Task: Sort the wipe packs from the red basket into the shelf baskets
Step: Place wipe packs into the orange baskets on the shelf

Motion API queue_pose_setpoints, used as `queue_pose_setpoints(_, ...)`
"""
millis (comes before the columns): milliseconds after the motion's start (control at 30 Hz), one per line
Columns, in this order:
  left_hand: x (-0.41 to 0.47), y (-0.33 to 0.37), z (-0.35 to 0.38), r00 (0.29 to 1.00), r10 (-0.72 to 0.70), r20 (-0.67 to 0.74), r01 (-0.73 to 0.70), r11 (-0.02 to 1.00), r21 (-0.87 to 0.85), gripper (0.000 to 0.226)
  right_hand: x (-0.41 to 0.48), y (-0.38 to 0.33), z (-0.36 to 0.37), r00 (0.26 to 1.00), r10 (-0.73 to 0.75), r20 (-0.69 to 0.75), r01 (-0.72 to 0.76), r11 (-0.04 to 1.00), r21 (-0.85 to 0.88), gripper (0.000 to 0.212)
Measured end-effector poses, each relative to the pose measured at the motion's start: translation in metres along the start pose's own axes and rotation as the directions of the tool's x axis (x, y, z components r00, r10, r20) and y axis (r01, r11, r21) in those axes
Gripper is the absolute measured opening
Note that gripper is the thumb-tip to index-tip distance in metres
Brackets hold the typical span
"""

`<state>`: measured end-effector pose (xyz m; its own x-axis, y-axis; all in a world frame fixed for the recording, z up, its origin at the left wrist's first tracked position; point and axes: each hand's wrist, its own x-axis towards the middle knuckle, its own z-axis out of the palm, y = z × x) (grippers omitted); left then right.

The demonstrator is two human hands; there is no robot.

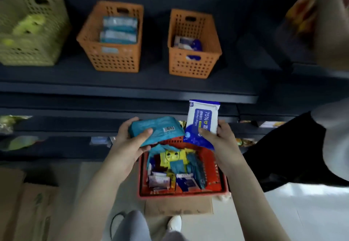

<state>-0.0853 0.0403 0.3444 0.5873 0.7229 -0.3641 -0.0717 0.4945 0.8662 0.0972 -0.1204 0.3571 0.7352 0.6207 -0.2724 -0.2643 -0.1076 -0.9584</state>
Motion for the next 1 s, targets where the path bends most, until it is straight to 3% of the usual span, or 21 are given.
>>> queue_pose_setpoints(167,0.009,0.076,-0.032,0.996,0.089,0.029,-0.088,0.994,-0.058,0.071,0.004,-0.050,0.054,0.991,-0.108,0.077,0.109,0.994,0.000,0.030)
queue_pose_setpoints(367,0.035,0.155,-0.084,0.978,0.093,0.186,-0.086,0.995,-0.042,0.089,0.013,-0.079,0.137,0.985,-0.174,-0.011,0.174,0.978,0.118,0.034)
queue_pose_setpoints(533,0.059,0.197,-0.121,0.944,0.082,0.321,-0.079,0.997,-0.020,0.070,0.020,-0.088,0.189,0.989,-0.143,-0.036,0.147,0.927,0.345,0.046)
queue_pose_setpoints(633,0.073,0.214,-0.125,0.933,0.086,0.349,-0.084,0.996,-0.021,0.063,0.024,-0.094,0.204,0.986,-0.145,-0.082,0.165,0.922,0.349,0.051)
queue_pose_setpoints(767,0.100,0.233,-0.108,0.944,0.079,0.319,-0.071,0.997,-0.039,0.064,0.036,-0.104,0.208,0.958,-0.133,-0.253,0.213,0.921,0.325,0.053)
queue_pose_setpoints(900,0.142,0.247,-0.077,0.944,0.038,0.327,-0.051,0.998,0.030,0.058,0.063,-0.115,0.199,0.917,-0.156,-0.366,0.288,0.896,0.339,0.041)
queue_pose_setpoints(1000,0.178,0.250,-0.046,0.945,0.017,0.328,-0.062,0.990,0.126,0.038,0.096,-0.128,0.184,0.883,-0.176,-0.435,0.334,0.887,0.320,0.028)
